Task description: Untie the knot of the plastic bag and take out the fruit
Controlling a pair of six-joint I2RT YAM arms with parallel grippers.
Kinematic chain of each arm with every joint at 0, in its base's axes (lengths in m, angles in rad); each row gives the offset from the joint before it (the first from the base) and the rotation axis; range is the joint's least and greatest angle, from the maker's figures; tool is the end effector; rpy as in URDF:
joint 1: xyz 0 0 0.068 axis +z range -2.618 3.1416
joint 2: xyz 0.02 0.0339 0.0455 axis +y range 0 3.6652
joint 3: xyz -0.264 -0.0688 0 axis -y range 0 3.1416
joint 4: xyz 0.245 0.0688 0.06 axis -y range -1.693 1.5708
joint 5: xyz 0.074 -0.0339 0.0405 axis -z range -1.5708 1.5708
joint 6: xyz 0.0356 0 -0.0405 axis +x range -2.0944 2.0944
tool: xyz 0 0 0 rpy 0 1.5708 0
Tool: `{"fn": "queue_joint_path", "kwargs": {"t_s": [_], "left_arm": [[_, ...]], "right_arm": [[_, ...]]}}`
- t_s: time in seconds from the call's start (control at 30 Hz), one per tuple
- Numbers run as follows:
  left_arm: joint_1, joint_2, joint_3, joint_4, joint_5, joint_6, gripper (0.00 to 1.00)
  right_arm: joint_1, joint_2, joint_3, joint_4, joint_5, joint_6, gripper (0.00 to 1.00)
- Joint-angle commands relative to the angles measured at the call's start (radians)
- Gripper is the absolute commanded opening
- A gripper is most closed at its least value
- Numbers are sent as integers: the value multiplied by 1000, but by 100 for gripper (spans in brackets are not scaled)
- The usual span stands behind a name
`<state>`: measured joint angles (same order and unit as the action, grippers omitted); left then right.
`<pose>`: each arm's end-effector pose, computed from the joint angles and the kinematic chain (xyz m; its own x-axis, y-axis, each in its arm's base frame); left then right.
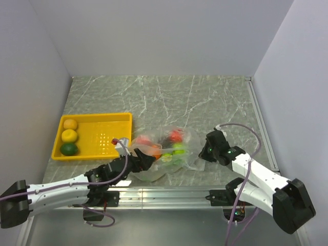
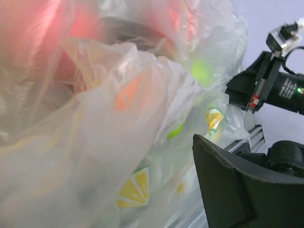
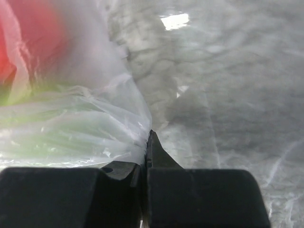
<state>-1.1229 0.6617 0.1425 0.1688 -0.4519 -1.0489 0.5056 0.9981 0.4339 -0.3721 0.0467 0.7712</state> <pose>0.0806 -0.1319 0.1698 -0.6231 -0.5040 -0.5982 0.1868 0.6467 -0.7395 0.1592 0.0862 0.1668 -0.8256 0.3388 -0.4513 0.1615 0.9082 0.3862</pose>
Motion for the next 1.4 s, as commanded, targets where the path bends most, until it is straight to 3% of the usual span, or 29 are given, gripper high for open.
{"fn": "queue_joint_path", "kwargs": {"t_s": [0.0,0.1,0.17,0.2,0.27,0.3,0.4,0.63,0.97,1.1,1.2,1.37], "left_arm": [[57,111,14,162,21,-14,88],[115,244,69,248,91,52,88],[165,298,119,302,169,96,88],[176,341,143,337,192,110,88],[181,374,236,336,243,162,89],[181,401,268,325,264,177,90],[179,433,367,293,315,225,90],[178,467,414,253,300,262,89],[170,428,417,215,279,245,89],[172,348,437,132,141,201,89],[173,311,466,83,70,170,90],[175,305,525,23,58,129,89]], "right_arm": [[-71,-104,-49,-67,68,83,0],[-72,-182,-23,-108,140,89,1],[-70,-216,0,-123,147,57,7],[-70,-226,8,-120,128,30,22],[-56,-265,34,-100,99,-54,35],[-32,-280,48,-102,97,-75,47],[22,-332,107,-106,73,-162,55],[187,-337,293,-100,117,-188,52],[248,-178,376,-5,81,-216,49],[246,-208,261,-51,105,-156,19],[248,-292,149,-97,91,-99,11],[246,-336,85,-244,96,-55,9]]}}
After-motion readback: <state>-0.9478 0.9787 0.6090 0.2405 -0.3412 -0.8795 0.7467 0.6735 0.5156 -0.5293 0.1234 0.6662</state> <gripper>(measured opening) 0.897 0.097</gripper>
